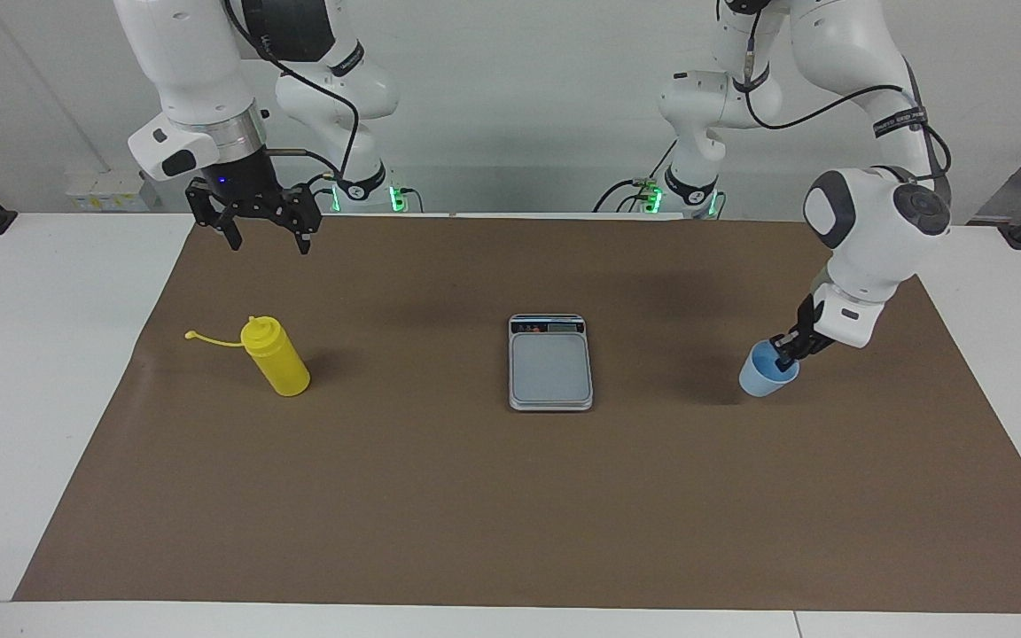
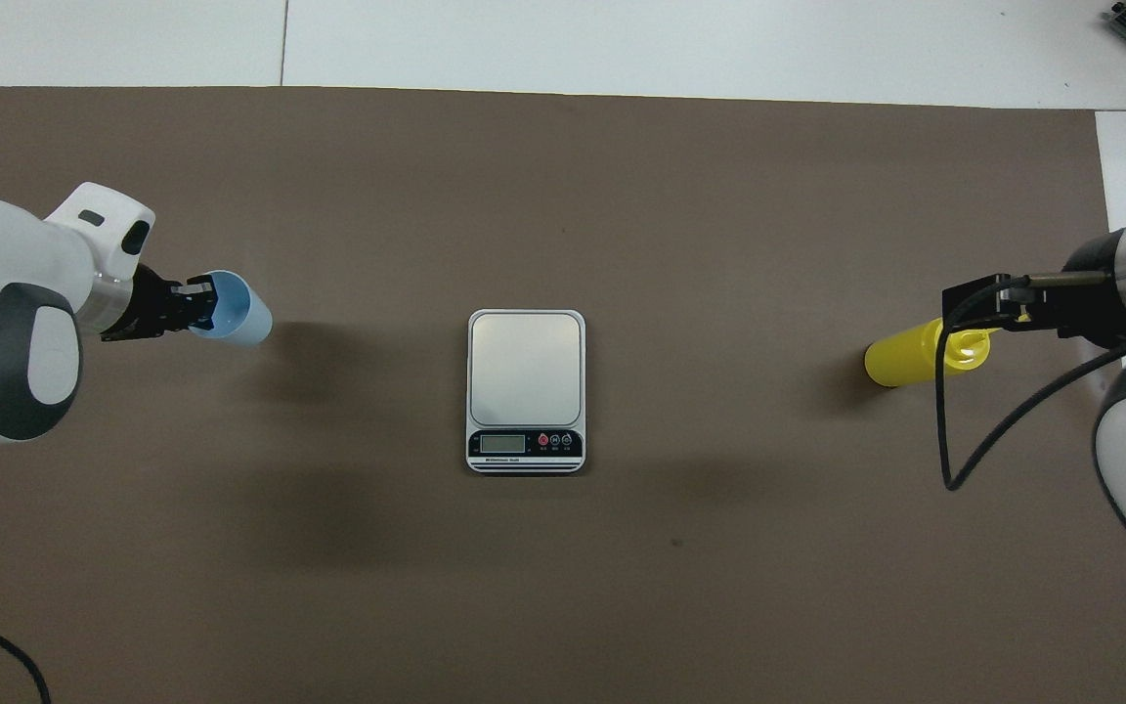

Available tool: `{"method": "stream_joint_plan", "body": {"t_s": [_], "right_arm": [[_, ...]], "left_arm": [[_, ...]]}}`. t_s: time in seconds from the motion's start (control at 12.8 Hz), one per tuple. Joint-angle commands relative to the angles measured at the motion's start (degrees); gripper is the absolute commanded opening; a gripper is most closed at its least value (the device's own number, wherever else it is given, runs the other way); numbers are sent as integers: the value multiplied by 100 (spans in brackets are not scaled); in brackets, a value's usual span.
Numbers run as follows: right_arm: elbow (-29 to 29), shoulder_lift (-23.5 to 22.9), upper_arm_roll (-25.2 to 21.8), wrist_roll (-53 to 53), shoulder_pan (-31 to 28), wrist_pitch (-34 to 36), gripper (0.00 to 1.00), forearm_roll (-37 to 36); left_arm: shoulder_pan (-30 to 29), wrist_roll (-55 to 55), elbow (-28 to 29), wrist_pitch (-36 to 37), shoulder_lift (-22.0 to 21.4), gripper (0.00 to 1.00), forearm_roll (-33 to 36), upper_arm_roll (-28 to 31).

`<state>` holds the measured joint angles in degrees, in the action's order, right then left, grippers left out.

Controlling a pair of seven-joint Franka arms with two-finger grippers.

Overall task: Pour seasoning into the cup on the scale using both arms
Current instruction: 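Carry the blue cup with the left gripper onto the scale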

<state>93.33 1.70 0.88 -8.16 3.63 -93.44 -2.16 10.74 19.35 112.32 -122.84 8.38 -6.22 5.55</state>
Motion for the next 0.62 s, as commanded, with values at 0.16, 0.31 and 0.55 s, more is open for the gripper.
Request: {"method": "stream_joint_plan", "body": {"t_s": [0.16,0.31,0.55], "right_arm": [[97,93,9,122,-47,-8,100,-30],[97,93,9,122,-38,-8,100,-30],[97,93,9,122,-38,-8,100,-30]], "left_arm": [[69,1866,-955,970,208,0,647,-887],[69,2771,-1281,1200,304,0,797,-1336],[122,4073,-1414,1192,366,0,868,-1846]]}}
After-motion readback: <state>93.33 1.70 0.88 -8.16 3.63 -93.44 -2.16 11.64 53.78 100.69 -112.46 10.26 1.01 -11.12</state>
